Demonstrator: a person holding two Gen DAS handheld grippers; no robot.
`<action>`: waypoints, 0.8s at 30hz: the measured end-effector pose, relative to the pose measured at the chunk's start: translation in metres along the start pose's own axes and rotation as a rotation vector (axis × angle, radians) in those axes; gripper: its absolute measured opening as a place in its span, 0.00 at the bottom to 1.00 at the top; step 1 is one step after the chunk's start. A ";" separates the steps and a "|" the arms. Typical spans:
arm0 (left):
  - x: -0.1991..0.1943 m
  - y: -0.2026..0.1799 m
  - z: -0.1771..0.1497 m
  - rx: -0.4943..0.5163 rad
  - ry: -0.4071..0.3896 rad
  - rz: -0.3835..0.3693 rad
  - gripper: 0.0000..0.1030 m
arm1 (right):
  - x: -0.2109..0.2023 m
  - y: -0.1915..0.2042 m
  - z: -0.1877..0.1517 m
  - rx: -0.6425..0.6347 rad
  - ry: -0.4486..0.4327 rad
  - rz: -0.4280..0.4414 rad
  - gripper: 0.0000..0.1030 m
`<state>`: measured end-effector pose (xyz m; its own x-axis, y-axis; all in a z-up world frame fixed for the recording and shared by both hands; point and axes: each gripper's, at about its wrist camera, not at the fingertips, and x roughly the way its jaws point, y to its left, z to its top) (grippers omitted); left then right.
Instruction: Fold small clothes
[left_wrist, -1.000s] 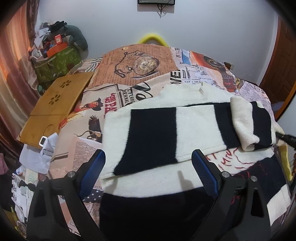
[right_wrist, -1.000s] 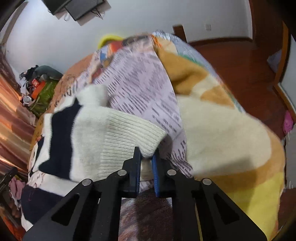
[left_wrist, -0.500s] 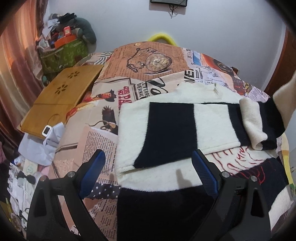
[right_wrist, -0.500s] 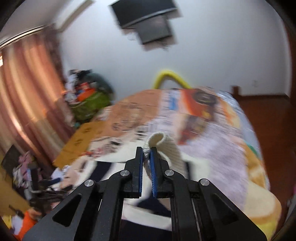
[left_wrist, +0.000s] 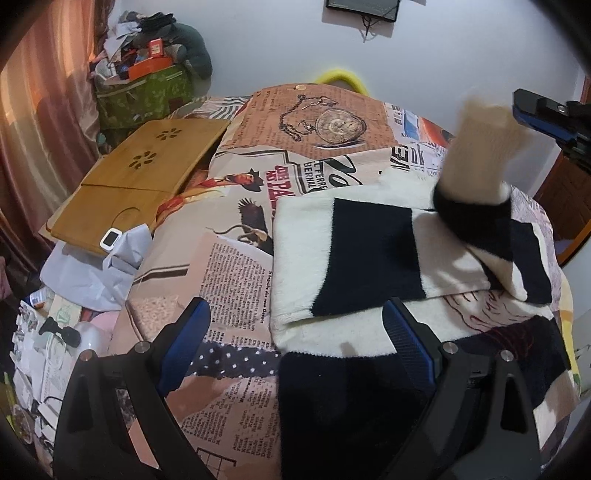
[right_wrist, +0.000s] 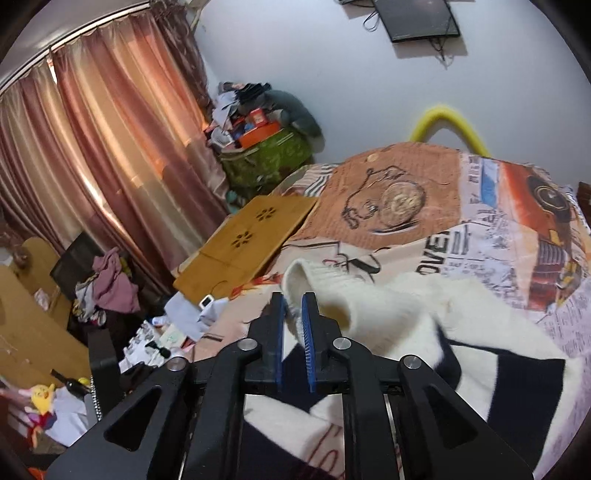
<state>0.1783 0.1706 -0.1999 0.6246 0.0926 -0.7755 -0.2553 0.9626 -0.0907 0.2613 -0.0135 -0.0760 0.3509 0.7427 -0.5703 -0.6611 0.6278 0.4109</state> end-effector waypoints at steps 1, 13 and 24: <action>0.000 0.000 0.000 -0.005 0.003 -0.003 0.92 | -0.003 -0.001 0.000 0.003 -0.007 -0.003 0.20; 0.034 -0.004 0.025 -0.091 0.097 -0.139 0.92 | -0.065 -0.070 -0.045 -0.066 -0.012 -0.355 0.45; 0.122 0.000 0.049 -0.186 0.331 -0.144 0.57 | -0.095 -0.147 -0.107 0.023 0.091 -0.557 0.48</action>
<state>0.2905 0.1945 -0.2645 0.3998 -0.1559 -0.9033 -0.3312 0.8943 -0.3010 0.2539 -0.2012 -0.1579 0.5833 0.2754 -0.7641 -0.3773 0.9250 0.0453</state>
